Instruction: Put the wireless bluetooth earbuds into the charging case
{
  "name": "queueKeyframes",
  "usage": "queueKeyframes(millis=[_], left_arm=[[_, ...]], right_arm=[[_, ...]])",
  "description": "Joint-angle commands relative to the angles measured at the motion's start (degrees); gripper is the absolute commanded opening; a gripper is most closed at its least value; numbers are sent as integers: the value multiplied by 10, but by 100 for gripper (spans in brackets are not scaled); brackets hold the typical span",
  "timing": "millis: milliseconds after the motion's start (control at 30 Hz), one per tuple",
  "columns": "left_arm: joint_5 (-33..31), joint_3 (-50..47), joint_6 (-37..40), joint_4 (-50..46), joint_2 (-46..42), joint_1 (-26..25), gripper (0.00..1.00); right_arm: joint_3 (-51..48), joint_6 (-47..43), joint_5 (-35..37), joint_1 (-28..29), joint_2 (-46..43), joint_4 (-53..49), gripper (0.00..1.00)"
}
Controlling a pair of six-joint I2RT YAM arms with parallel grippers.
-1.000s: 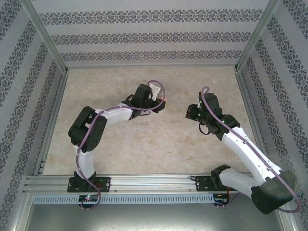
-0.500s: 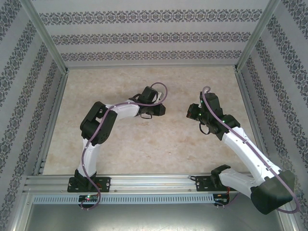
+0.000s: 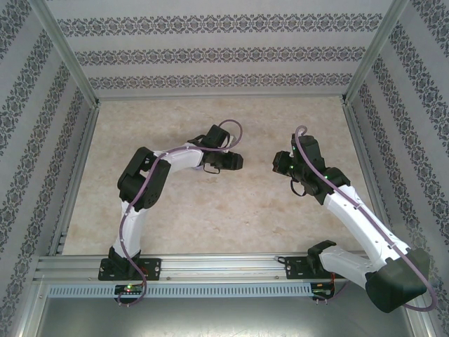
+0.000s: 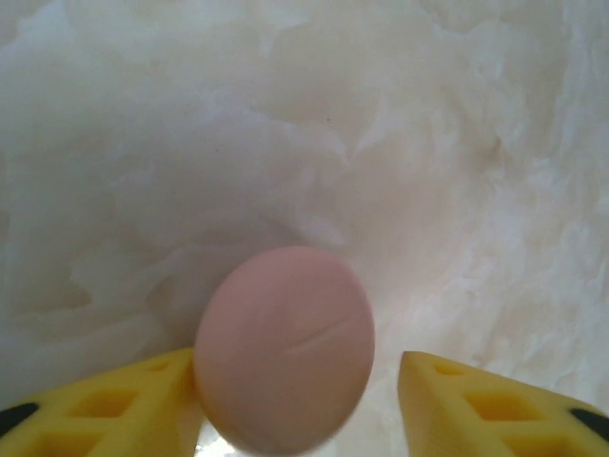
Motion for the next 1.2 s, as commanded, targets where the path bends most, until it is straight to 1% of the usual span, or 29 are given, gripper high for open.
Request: queueKeyframes(millis=[0, 67, 100, 133, 167, 200, 233, 267, 300, 333, 400, 433, 567, 667, 767, 900, 933, 1000, 1033, 1067, 1133, 1167], left_arm=[[-40, 5, 11, -75, -6, 16, 66], [-47, 9, 16, -85, -13, 19, 74], [-52, 12, 21, -91, -16, 19, 78], [-58, 14, 25, -97, -20, 20, 79], [-61, 16, 28, -102, -23, 21, 94], [-66, 18, 32, -107, -29, 22, 99], [-70, 19, 36, -111, -35, 23, 99], [-75, 20, 42, -115, -43, 22, 99], [-80, 21, 48, -118, -54, 23, 99], [-82, 21, 52, -118, -68, 23, 99], [-89, 18, 61, -120, -97, 23, 99], [-96, 16, 67, -120, -117, 22, 99], [-149, 1, 82, -116, -196, 23, 99], [-190, -28, 103, -96, -269, 23, 99], [-241, -74, 126, -56, -347, 23, 99], [-308, -181, 187, 44, -455, 23, 99], [-317, -209, 209, 66, -484, 23, 99], [-324, -257, 263, 101, -531, 23, 99], [-346, -278, 281, 115, -551, 23, 99], [-367, -291, 291, 114, -566, 23, 99], [-405, -302, 314, 77, -592, 25, 99], [-412, -306, 316, 62, -600, 29, 99]], right_arm=[[18, 4, 7, -8, -6, -5, 16], [22, 4, 7, -8, -7, -8, 18], [23, 3, 7, -8, -9, -9, 21], [24, 3, 7, -9, -9, -11, 25], [25, 3, 7, -9, -10, -12, 27], [26, 2, 7, -9, -11, -14, 30], [26, 1, 8, -9, -12, -16, 34], [28, 1, 10, -10, -14, -20, 41], [28, 0, 12, -11, -17, -24, 50], [29, -2, 16, -12, -21, -27, 64], [32, -4, 28, -15, -29, -39, 88], [33, -6, 35, -17, -34, -45, 98], [41, -22, 66, -31, -50, -72, 98], [48, -42, 133, -37, -57, -95, 98], [46, -56, 203, -53, -57, -101, 98], [2, -73, 292, -75, -61, -38, 98], [-17, -87, 310, -82, -61, -1, 98], [-49, -112, 329, -91, -63, 58, 98], [-58, -122, 333, -99, -60, 74, 98], [-64, -130, 334, -107, -54, 84, 98], [-72, -156, 326, -121, -44, 106, 98], [-81, -176, 319, -124, -41, 125, 98]])
